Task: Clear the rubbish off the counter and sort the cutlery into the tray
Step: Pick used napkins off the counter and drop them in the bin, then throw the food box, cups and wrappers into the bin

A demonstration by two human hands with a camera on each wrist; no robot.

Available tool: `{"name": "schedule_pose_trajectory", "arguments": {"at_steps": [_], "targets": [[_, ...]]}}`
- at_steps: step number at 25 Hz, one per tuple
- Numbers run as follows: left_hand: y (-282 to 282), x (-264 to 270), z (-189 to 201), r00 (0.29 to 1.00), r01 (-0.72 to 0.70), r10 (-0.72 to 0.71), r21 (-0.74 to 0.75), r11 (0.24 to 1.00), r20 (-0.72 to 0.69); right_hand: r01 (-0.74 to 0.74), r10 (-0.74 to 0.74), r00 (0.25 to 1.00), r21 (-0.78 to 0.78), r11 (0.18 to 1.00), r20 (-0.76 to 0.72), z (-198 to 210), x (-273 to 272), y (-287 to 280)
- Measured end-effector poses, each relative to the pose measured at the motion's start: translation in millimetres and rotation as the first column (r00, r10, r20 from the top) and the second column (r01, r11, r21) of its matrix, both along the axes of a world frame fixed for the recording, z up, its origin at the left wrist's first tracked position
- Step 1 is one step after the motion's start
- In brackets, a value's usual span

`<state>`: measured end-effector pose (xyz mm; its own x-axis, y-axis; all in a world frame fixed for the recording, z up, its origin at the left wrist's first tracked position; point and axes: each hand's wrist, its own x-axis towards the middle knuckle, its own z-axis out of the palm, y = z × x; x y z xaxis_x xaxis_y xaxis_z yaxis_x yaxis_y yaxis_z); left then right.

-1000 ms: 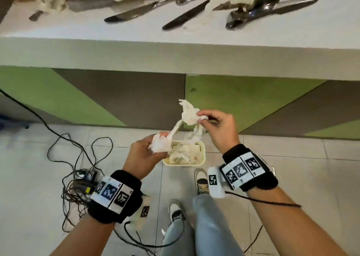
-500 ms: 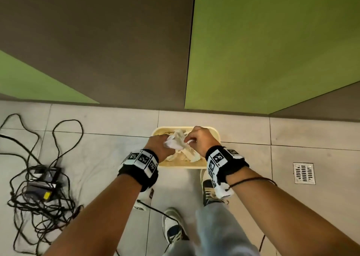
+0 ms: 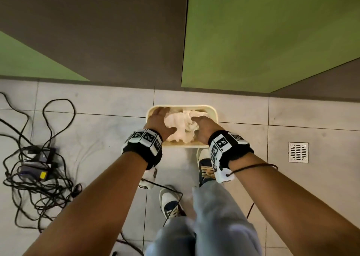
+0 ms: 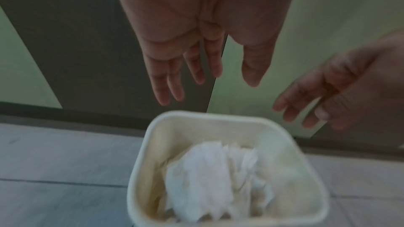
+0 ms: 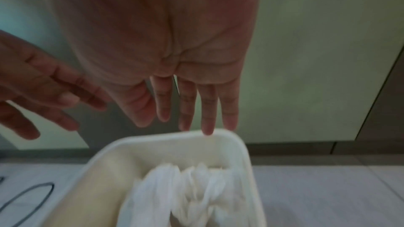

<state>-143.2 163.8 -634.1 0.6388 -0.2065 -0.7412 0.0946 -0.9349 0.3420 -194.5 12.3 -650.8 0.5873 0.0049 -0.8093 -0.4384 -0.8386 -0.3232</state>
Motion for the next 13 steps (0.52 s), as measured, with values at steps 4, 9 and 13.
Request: {"name": "schedule_pose_trajectory", "arguments": {"at_steps": [4,9,13], "targets": [[0.2,-8.0,120.1,0.997,-0.076,0.079,-0.174,0.982,0.01,0.102,-0.103,0.984,0.015,0.995,0.148,124.8,-25.9,-25.7],[3.8,-11.1,324.1,0.994,0.014,0.028,-0.373,0.928,0.107,0.189,-0.174,0.935,-0.021,0.982,0.31,322.6,-51.5,-50.1],[9.2,-2.3,461.1,0.962,0.1,0.034,-0.47,0.877,0.269,0.214,-0.183,0.842,-0.002,0.977,0.508,451.0,-40.5,-53.4]]}}
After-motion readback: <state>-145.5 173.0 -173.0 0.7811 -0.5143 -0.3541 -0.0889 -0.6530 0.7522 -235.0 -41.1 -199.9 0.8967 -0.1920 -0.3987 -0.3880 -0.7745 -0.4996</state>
